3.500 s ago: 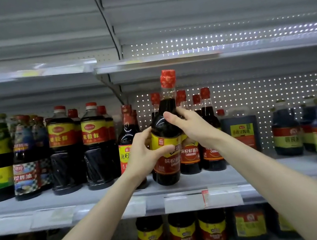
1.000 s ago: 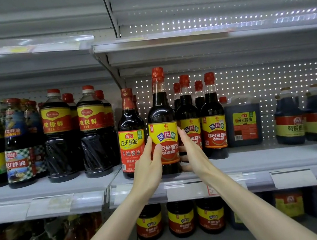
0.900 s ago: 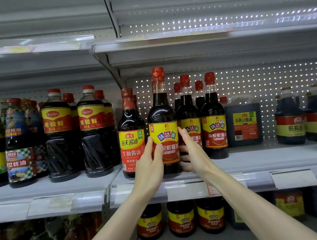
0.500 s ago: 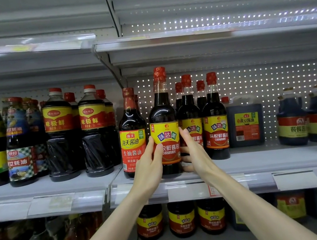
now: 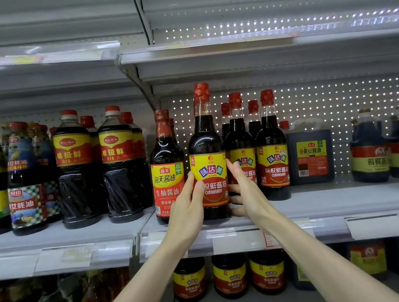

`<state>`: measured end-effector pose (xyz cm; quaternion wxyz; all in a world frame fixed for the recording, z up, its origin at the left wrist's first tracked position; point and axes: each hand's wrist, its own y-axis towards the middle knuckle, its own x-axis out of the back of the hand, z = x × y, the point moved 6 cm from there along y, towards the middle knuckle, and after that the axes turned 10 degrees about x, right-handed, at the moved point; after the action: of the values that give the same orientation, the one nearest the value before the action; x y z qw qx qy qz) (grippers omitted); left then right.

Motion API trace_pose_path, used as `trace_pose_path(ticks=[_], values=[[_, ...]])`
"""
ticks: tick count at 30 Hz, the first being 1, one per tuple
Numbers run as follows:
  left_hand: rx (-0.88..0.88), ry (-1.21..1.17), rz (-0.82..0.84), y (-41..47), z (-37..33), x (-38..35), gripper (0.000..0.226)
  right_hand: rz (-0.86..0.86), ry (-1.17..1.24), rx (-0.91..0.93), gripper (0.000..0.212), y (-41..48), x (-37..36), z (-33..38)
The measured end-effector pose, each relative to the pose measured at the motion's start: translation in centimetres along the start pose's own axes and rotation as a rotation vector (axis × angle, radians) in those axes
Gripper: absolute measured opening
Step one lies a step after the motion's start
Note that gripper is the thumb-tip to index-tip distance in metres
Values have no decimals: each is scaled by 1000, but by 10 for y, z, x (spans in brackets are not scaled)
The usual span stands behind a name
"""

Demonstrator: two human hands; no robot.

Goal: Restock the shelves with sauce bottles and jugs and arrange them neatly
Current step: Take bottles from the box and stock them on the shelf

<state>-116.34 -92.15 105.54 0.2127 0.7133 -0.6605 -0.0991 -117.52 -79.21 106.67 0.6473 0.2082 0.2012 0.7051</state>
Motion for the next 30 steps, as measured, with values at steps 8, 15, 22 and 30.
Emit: trace_pose_path(ticks=[8,15,22,30], values=[[-7,12,8,3,1,1,52,-7,-21,15,20,0,1,-1],[-2,28,5,4,4,2,53,-16,-25,18,18,1,1,-2],[9,-6,21,2,2,1,51,-28,-42,1,17,2,3,-6],[13,3,50,2,2,1,50,-41,-48,1,16,3,2,-8]])
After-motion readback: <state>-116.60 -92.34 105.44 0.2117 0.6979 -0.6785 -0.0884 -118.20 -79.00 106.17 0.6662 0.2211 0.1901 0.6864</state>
